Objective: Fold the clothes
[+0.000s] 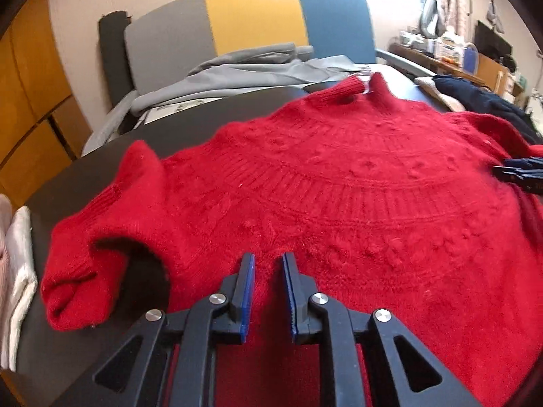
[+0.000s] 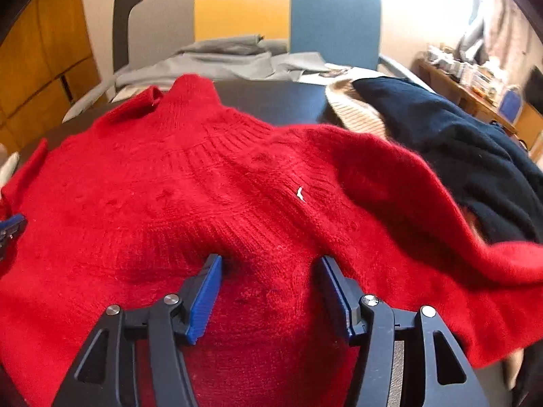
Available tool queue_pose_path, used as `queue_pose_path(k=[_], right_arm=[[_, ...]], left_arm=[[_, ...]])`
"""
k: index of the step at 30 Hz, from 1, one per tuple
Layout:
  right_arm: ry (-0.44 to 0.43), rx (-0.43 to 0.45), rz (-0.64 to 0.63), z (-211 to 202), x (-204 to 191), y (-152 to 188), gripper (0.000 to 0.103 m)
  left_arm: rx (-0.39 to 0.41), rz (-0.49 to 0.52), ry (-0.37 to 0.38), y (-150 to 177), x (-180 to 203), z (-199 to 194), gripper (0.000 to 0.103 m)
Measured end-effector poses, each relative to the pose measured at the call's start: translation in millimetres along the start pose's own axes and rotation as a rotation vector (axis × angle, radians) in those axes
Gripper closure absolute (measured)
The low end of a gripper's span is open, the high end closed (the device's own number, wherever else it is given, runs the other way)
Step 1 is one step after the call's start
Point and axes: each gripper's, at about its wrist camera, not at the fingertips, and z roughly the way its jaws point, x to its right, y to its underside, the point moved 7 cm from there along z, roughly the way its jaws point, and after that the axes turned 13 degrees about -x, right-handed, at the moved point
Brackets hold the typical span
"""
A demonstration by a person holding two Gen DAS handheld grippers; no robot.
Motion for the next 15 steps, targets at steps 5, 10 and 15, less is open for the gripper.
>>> queue_pose_path(k=[5,10,15], right_arm=[[-0.125,0.063,-0.080,-12.8,-16.6,-52.0,0.043],[-0.122,0.080,-0.099,8.3,-30.7,-122.4,0.036],[-0.067,0.020,-0.169,51.7,-41.2,-165.4,0.036]], left_arm=[[0.102,0.076,0.046,-74.2,15.3,-6.6,0.082],[0.064,0.205,0.078,-151.0,42.0,28.9,0.081],[0.005,0.298,0.046,-175.1,56.6,68.8,0.081]])
